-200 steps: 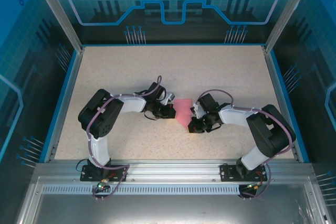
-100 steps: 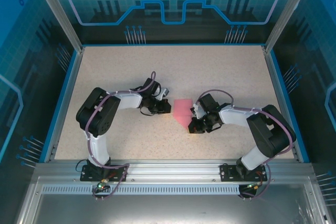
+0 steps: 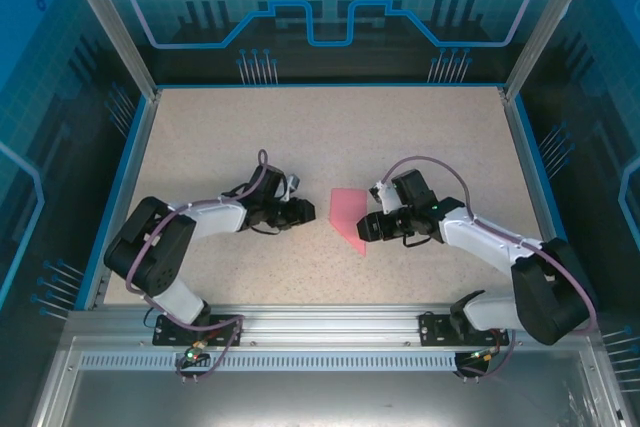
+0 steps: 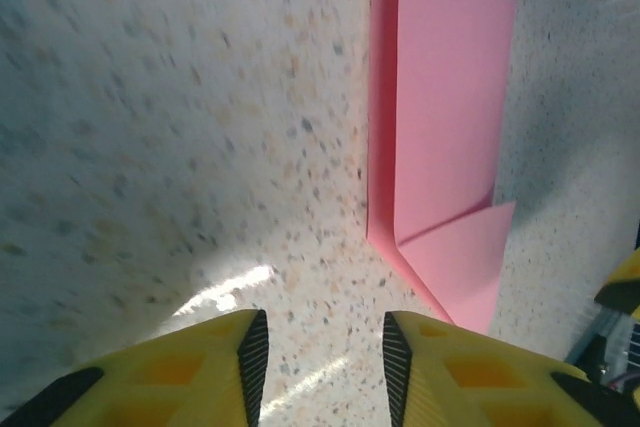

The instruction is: Fold a paper plane with a square sheet of paper (fold left side to right side)

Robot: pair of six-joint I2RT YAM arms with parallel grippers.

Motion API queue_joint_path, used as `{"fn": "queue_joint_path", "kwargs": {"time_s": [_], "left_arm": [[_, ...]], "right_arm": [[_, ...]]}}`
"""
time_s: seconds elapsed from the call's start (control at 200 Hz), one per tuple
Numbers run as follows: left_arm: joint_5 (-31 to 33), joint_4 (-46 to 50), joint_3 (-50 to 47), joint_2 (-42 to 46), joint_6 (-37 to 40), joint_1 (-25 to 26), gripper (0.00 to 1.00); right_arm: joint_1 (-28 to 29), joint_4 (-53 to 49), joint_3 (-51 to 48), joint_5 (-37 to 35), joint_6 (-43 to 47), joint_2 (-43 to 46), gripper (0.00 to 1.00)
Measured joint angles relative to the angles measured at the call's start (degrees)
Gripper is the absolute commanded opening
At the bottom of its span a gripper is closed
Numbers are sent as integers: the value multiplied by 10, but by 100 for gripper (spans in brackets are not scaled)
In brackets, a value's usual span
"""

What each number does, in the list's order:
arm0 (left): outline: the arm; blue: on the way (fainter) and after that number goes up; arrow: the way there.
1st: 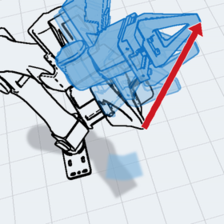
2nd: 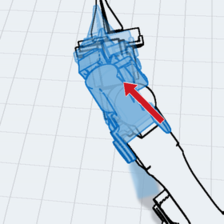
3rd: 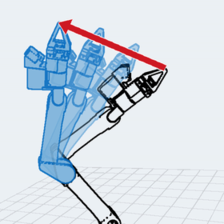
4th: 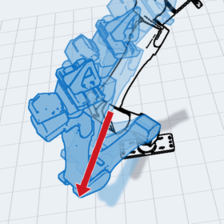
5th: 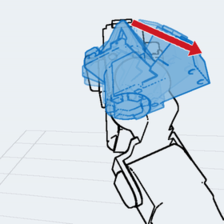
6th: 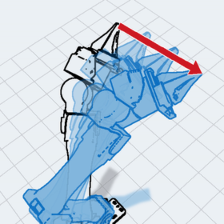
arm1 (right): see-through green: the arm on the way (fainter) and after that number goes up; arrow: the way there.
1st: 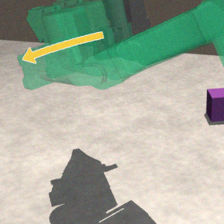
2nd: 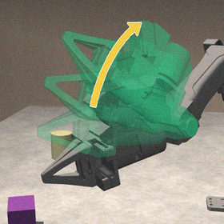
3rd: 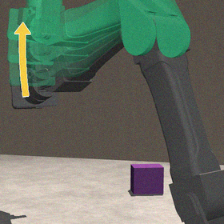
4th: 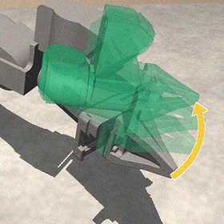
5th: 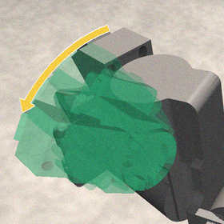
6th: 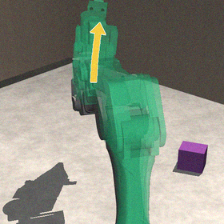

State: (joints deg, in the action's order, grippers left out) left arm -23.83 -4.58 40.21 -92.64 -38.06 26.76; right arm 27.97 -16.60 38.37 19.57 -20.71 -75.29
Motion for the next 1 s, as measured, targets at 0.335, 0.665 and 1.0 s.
{"fn": "queue_joint_path", "kwargs": {"time_s": [0.335,0.665,1.0], "left_arm": [[-17,-89,1,-59,-91,50,44],[-32,-130,35,-107,-116,61,33],[-38,-138,48,-118,-120,72,19]], "right_arm": [[0,8,0,-32,27,-32,56],[5,27,-30,-47,30,21,55],[66,54,-44,-92,32,24,55]]}}
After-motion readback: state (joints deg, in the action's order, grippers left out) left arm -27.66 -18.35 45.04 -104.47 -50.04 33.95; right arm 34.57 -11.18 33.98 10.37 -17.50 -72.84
